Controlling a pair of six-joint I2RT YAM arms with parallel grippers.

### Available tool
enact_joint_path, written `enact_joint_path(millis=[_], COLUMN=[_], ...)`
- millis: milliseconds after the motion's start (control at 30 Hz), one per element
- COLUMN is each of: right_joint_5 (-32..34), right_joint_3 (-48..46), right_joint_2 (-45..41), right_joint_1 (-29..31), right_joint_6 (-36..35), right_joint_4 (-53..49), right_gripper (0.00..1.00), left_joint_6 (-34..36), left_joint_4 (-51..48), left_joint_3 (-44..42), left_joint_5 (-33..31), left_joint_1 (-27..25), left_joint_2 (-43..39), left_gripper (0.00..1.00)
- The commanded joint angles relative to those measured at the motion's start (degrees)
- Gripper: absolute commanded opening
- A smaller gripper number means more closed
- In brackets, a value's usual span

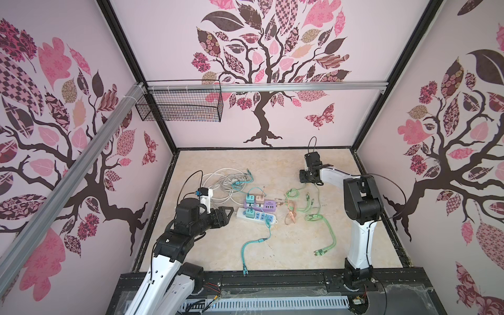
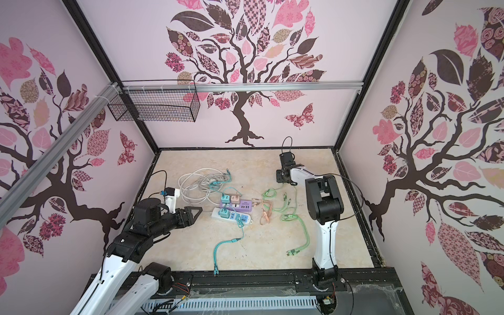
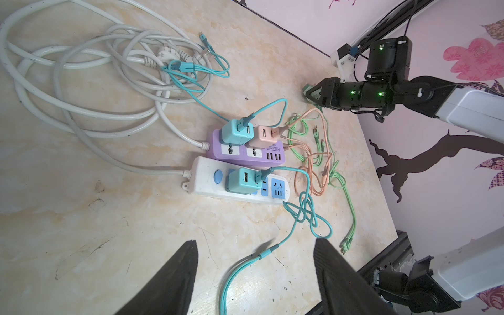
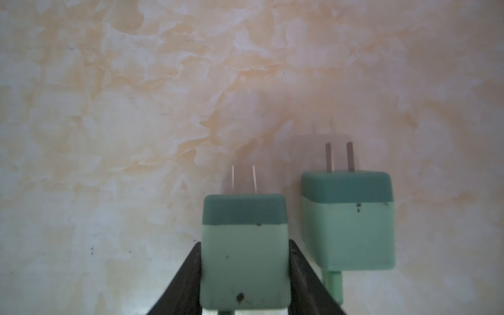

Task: Insert the plug
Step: 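Lift the mint-green charger with the right gripper toward the power strips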

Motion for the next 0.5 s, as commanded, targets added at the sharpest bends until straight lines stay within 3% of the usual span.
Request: enact_joint_path(millis=[0,467], right_joint_5=[-2.99,-5.66], right_joint_3=[-0.39,-0.54], right_joint_2=[-9.46,-28.34], right_joint_1=[-0.31,-0.37], right_joint_6=[-2.27,-5.31], right_joint_4=[0.92,0.48], right_gripper=[0.27,0.26], left_joint_6=[0.61,-0.79], left_joint_4=[0.05,2.42], left_joint_3=[0.72,0.91], left_joint_5=[0.03,2.58], left_joint_1=[0.26,0.27], left_joint_2=[0.13,1.10], left_gripper=[0.71,0.71])
